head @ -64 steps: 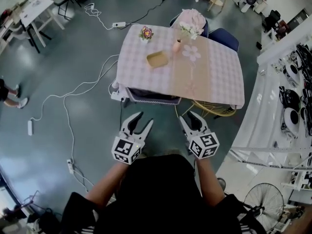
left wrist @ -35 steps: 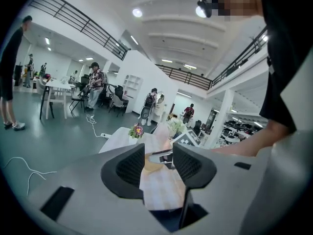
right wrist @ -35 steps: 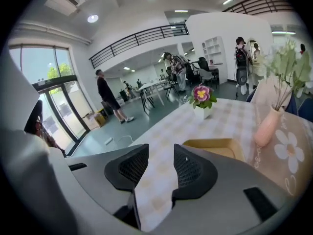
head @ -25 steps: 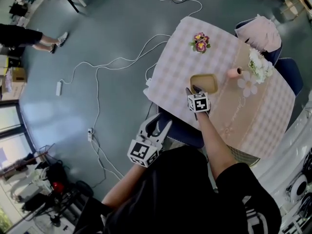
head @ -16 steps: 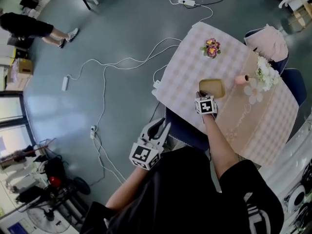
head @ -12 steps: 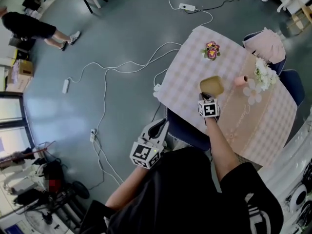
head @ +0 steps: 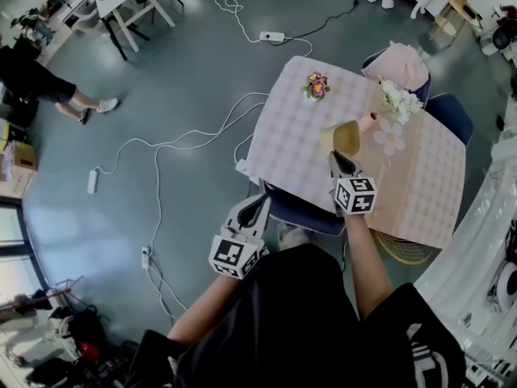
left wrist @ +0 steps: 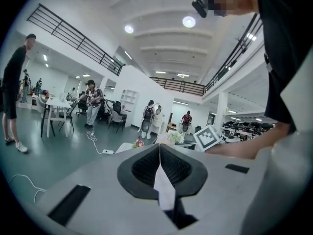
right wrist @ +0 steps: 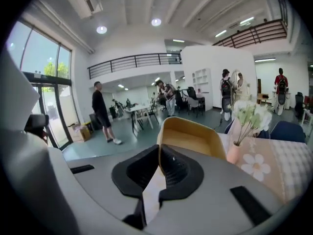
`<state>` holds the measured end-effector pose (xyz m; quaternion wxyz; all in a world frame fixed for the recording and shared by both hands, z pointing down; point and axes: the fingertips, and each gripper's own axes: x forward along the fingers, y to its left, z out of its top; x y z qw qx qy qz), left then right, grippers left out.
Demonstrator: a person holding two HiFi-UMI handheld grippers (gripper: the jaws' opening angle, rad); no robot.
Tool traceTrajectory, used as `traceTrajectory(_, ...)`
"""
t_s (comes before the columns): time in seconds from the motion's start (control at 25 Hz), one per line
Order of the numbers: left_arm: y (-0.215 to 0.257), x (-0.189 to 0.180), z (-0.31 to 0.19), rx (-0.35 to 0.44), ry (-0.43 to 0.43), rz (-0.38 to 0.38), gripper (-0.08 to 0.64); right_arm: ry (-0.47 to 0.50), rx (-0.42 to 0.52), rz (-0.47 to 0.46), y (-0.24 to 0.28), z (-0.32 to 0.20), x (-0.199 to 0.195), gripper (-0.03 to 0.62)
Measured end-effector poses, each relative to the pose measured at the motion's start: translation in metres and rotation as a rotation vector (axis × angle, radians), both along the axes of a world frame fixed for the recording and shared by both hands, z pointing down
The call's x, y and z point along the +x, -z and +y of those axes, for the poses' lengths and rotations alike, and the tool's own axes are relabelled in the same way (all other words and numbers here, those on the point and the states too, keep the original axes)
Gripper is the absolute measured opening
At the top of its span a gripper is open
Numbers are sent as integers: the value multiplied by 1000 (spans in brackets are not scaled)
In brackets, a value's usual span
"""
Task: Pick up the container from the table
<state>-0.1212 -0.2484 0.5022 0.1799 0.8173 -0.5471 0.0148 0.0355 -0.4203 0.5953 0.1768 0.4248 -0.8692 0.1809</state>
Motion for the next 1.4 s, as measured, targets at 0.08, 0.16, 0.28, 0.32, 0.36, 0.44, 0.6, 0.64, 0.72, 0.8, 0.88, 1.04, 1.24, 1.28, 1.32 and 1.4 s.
traceTrajectory(0.08, 13, -1, 4, 35, -12, 2, 6, -13, 70, -38, 48, 21, 5, 14)
traceTrajectory(0.16, 29, -2, 9, 70, -24, 11, 6, -15, 130, -59, 89, 47, 6, 14)
traceTrajectory(0.28, 51, -5, 18, 124, -36, 17, 6, -23, 203, -58, 128, 86, 4, 14)
traceTrajectory(0.32, 58, -5, 20, 139, -40, 21, 5, -29, 221, -56, 137, 96, 4, 14)
traceTrajectory(0.36, 64, -5, 24, 151, -44, 26, 5, -35, 234, -57, 143, 107, 3, 14)
traceTrajectory(0.44, 73, -4, 32, 171, -50, 35, 5, -46, 247, -61, 151, 128, 3, 14)
traceTrajectory(0.6, 82, -1, 48, 196, -65, 34, 5, -57, 258, -52, 156, 167, 4, 14)
traceTrajectory(0.64, 84, 1, 52, 200, -70, 35, 5, -60, 258, -47, 156, 175, 6, 14)
traceTrajectory(0.72, 85, 5, 60, 205, -79, 44, 5, -66, 252, -42, 153, 190, 9, 14)
traceTrajectory(0.8, 81, 10, 71, 199, -82, 59, 5, -65, 246, -36, 150, 204, 12, 14)
traceTrajectory(0.88, 75, 16, 83, 189, -84, 69, 5, -64, 246, -27, 147, 214, 15, 14)
traceTrajectory(1.04, 66, 19, 96, 178, -77, 78, 5, -61, 244, -20, 143, 223, 15, 13)
traceTrajectory(1.24, 71, 16, 99, 195, -52, 80, 5, -31, 237, 9, 141, 225, 13, 14)
traceTrajectory(1.28, 73, 15, 99, 199, -47, 81, 5, -26, 240, 13, 143, 223, 12, 14)
traceTrajectory(1.32, 73, 14, 98, 202, -42, 81, 5, -21, 243, 16, 144, 220, 12, 14)
traceTrajectory(1.4, 70, 11, 96, 196, -32, 82, 5, -11, 243, 19, 144, 216, 11, 12)
